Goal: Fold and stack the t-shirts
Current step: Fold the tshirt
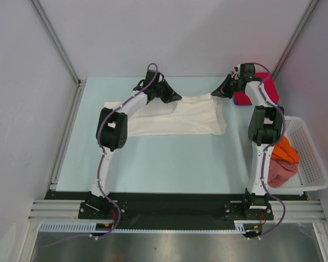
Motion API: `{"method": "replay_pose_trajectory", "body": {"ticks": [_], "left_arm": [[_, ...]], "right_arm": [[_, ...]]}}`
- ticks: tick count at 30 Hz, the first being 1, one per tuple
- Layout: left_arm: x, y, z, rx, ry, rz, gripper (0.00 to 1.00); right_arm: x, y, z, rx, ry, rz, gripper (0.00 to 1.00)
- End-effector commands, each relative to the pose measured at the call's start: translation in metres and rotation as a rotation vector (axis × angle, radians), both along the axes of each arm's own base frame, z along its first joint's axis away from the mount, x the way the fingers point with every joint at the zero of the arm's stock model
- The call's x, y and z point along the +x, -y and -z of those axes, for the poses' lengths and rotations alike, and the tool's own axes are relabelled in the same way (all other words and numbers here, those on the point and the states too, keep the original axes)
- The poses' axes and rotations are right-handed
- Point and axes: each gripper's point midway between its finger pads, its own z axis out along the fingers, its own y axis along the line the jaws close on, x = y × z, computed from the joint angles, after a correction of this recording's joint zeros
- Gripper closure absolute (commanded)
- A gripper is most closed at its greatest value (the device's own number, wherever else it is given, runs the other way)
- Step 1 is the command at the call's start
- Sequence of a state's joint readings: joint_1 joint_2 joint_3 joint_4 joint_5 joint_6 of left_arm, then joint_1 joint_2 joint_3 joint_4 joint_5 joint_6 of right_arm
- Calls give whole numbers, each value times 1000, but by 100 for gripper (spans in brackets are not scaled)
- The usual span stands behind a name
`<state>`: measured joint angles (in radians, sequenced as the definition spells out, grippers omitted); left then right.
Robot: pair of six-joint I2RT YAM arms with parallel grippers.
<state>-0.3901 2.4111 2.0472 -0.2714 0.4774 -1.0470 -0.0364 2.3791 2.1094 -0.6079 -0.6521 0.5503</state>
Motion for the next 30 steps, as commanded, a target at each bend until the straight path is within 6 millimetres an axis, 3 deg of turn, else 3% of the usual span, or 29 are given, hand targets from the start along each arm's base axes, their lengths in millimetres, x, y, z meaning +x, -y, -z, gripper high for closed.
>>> {"method": "replay_pose_trajectory", "body": {"ticks": [1,3,5,6,7,9,20,30], "left_arm": [[-10,3,-42,-43,56,40,97],[-22,0,-31,-28,29,52,97],[-30,-1,-33,-25,26,64,97],[-37,-2,-27,-18,14,80,97],[-41,-1,-28,-17,13,89,97],[-49,-2,-19,-9,-11,102,97],[-90,17,-25,-33,-39,194,97],[-86,15,-32,-22,0,186,95]], "right_arm": [[-10,-3,-28,27,17,-15,100],[-22,-4,-23,27,-21,-12,100],[-30,-5,-33,29,-4,-17,100],[-40,-6,-24,32,-36,-18,100],[-45,-6,-31,31,-25,-19,100],[-56,-4,-23,29,-56,-17,100],[-87,1,-31,18,-74,-25,100],[-96,5,-17,23,-105,-21,100]]}}
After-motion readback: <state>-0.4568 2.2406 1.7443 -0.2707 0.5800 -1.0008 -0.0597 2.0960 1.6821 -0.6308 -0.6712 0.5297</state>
